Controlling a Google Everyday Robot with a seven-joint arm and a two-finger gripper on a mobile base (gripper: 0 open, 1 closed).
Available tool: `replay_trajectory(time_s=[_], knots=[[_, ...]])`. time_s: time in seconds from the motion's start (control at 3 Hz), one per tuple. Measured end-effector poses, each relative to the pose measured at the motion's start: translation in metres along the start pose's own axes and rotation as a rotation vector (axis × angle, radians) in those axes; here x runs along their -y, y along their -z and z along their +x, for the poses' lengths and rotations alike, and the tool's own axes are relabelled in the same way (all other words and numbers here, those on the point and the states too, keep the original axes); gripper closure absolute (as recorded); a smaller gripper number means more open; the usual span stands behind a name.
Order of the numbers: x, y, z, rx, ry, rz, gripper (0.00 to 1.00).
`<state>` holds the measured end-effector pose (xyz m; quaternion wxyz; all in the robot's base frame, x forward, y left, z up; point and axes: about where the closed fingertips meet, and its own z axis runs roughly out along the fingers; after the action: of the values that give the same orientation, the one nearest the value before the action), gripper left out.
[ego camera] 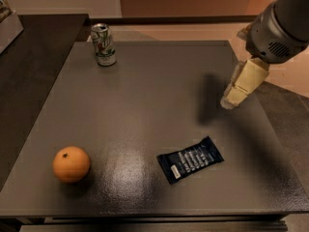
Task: Pick 7up can
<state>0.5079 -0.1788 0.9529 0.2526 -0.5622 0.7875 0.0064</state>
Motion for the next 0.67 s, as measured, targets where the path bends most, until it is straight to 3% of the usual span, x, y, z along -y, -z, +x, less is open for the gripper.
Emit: replay_trajectory(time_s=[0.67], knots=[[0.032, -0.039, -0.054, 0.184, -0.018, 0.031, 0.00]])
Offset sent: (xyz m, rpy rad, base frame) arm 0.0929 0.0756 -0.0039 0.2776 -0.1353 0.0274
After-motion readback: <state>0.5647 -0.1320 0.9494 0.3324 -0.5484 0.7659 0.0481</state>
